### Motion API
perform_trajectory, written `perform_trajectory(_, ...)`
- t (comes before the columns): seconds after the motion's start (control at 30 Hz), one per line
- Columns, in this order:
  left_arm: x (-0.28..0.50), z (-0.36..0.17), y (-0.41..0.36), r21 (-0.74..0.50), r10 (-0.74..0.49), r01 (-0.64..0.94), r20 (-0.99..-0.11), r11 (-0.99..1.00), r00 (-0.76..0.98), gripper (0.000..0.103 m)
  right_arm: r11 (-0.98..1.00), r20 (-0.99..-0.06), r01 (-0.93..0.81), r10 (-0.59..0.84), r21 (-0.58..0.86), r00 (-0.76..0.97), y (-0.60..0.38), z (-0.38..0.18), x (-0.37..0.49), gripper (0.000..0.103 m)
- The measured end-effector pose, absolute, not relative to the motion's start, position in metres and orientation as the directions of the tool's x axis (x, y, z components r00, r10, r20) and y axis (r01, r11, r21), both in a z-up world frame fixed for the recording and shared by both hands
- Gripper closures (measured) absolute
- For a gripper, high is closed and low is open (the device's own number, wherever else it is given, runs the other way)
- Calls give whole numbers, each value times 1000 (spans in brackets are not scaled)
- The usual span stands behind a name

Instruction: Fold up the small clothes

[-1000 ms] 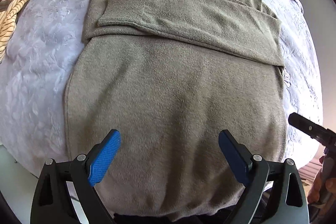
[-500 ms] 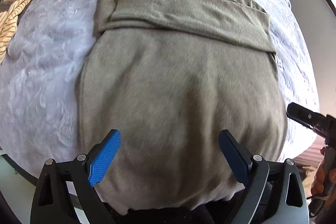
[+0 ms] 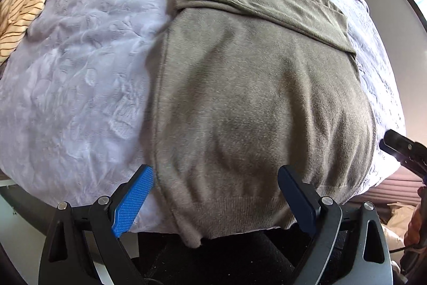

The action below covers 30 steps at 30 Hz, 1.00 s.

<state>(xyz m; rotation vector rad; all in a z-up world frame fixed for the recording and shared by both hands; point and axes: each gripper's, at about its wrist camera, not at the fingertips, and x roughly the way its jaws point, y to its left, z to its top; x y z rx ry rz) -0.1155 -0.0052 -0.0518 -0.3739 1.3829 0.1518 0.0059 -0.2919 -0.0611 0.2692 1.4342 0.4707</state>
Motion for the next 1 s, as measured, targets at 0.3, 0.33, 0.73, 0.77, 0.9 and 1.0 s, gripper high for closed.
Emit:
perform_trajectory(0.3, -129, -63, 3, -195, -144, -303, -973, 933, 183, 8, 893, -883, -91, 449, 441, 138, -333, -55, -11, 34)
perform_trajectory(0.33, -130, -64, 3, -195, -145, -303, -973, 933, 180, 8, 893, -882, -87, 449, 441, 141, -337, -56, -13, 32)
perform_trajectory(0.73, -144, -78, 11, -200, -152, -290, -972, 936, 181, 8, 889, -883, -50, 458, 456, 101, -356, -81, -35, 32)
perform_trajectory(0.77, -145, -79, 11, -204, -155, -288, -971, 936, 183, 8, 887, -881, -52, 462, 459, 98, -356, -83, -37, 32)
perform_trajectory(0.9, -151, -82, 13, -215, -165, -277, -967, 937, 191, 8, 885, -882, -55, 465, 462, 77, -359, -91, -41, 32)
perform_trajectory(1.0, -155, -84, 13, -220, -170, -271, -966, 937, 194, 8, 884, -881, -46, 468, 465, 67, -362, -96, -44, 32)
